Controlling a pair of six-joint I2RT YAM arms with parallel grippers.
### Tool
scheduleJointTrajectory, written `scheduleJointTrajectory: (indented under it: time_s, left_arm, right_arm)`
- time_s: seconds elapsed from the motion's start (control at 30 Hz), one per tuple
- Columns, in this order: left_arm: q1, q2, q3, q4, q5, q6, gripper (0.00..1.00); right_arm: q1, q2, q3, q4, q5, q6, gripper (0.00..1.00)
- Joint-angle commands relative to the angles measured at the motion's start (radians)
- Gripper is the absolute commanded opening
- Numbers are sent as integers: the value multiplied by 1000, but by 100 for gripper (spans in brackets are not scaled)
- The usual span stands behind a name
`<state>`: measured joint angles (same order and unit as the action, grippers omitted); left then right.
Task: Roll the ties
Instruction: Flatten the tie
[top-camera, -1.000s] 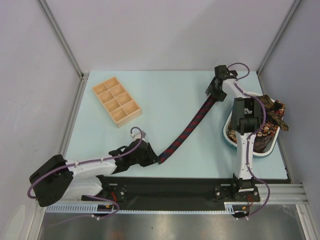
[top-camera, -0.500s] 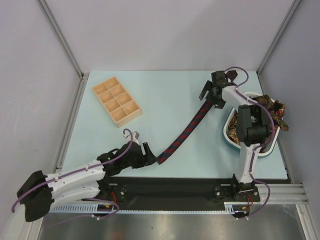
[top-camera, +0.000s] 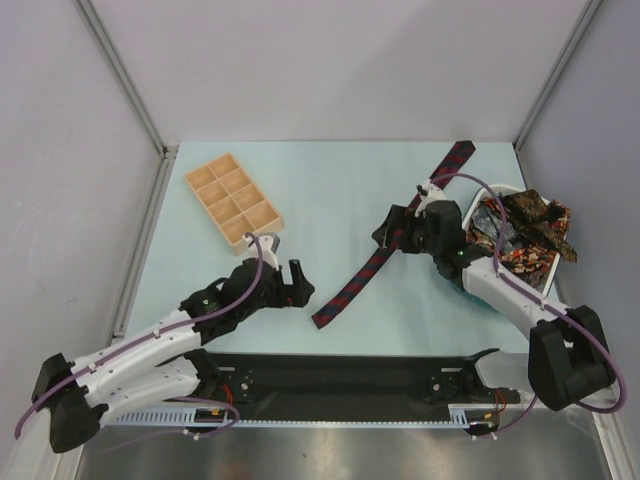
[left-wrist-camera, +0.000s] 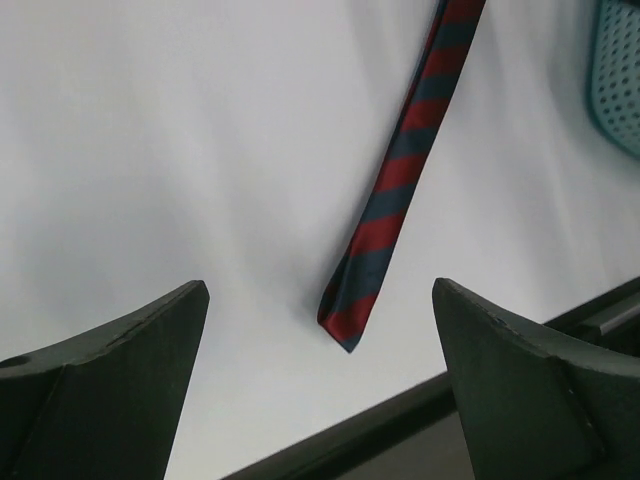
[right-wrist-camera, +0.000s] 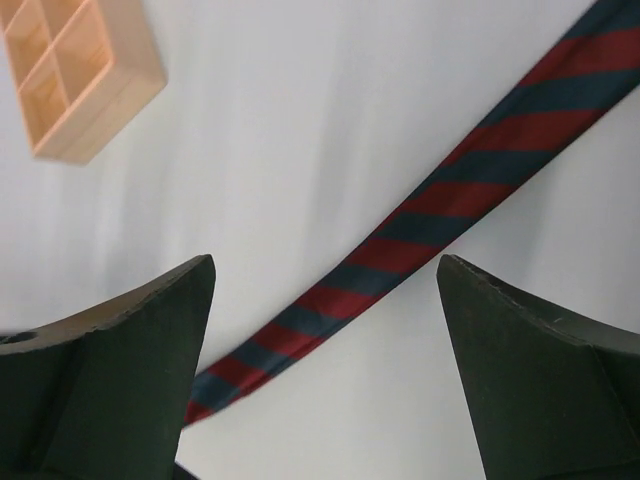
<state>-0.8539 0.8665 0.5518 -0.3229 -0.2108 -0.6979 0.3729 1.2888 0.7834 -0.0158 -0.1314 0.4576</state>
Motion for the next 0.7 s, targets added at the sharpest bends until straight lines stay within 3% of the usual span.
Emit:
scheduleJointTrajectory:
  time_s: [0.0, 0.13, 0.2, 0.23, 0.3, 0.6, 0.67]
  left_arm:
    - [18, -33, 57, 27, -108, 126, 100]
    - [84, -58, 30, 108, -108, 167, 100]
    - [179, -52, 19, 134, -69, 152, 100]
    - [214, -52, -10, 151, -23, 134, 99]
    - [291, -61, -55, 232, 65, 123, 100]
    - [317, -109, -174, 373, 58, 232, 100]
    - [317, -136, -193, 378, 42, 225, 100]
  right_arm:
    - [46, -55, -53, 160, -94, -68, 98]
    - [143, -71, -105, 168, -174, -137, 81]
    - [248, -91, -145, 201, -81, -222, 89]
    - [362, -107, -160, 208, -18, -247, 88]
    - [446, -121, -188, 212, 102, -302, 87]
    - [738, -45, -194, 221, 350, -393, 81]
    - [767, 4, -174, 215, 406, -389, 75]
